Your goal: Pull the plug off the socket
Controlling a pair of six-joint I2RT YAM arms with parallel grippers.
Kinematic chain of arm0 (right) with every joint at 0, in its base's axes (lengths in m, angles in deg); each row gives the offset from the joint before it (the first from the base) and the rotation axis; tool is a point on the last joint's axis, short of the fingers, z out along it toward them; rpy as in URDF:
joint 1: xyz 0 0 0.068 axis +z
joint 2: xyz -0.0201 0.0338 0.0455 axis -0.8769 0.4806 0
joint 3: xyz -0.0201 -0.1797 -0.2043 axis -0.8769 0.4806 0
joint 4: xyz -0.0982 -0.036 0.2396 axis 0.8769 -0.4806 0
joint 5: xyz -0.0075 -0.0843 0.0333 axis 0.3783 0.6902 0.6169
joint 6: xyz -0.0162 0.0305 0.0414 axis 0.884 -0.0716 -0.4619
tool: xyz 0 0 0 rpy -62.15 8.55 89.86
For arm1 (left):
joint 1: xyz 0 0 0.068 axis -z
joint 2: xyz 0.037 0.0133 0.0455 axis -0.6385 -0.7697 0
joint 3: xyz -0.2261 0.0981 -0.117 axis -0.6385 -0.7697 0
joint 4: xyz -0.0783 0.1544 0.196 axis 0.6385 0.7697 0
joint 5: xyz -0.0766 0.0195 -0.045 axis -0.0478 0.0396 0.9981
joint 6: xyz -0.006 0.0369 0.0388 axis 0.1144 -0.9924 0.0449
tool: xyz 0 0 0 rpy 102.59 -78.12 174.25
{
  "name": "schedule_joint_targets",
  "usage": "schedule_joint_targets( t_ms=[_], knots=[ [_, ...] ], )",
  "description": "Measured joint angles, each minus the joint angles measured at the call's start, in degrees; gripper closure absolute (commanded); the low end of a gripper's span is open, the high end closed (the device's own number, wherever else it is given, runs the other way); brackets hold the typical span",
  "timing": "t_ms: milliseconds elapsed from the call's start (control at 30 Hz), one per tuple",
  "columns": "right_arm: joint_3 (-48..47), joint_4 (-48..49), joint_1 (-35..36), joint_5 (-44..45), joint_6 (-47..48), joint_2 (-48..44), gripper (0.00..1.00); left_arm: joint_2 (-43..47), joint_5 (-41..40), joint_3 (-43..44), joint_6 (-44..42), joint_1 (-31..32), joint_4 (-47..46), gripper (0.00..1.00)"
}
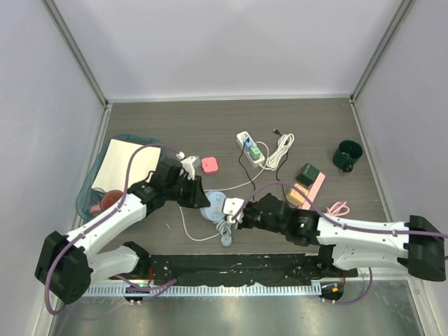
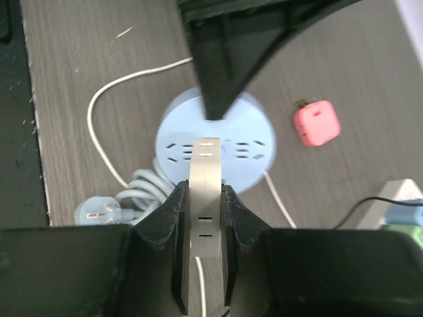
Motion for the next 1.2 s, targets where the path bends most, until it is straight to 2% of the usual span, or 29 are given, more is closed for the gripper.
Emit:
schedule_joint_targets(
  t_ms=[267, 433, 600, 733, 867, 967, 1200],
  knots=[
    [-1.9, -0.9, -0.2, 3.6, 0.8, -8.7, 0.99, -0.9, -2.0, 0.0, 0.3, -0.7, 1.8, 1.0],
    [-1.9, -0.2, -0.2, 5.9, -0.2, -7.1, 0.99, -0.8, -2.0, 0.0, 0.3, -0.7, 1.9, 1.0],
    [-2.6, 3.5, -0.5, 16.6, -4.7, -4.6, 0.99, 0.4, -2.4, 0.0, 0.4, -0.7, 2.8, 1.0],
    [-7.9, 3.7, -3.3, 22.6, -9.4, 0.5, 0.99, 1.8, -4.3, -0.2, 2.0, -0.7, 4.0, 1.0],
    [-17.6, 1.0, -12.2, 24.3, -20.1, 9.8, 0.99, 2.6, -6.7, -0.2, 5.0, -0.7, 5.9, 1.0],
    [-21.2, 0.7, -16.9, 24.9, -25.9, 15.7, 0.99, 3.3, -8.9, -0.2, 7.3, -0.7, 7.2, 1.0],
    [-30.6, -1.9, -17.5, 26.5, -30.2, 30.9, 0.99, 2.6, -17.0, 2.1, 12.7, -0.6, 11.7, 1.0]
  ],
)
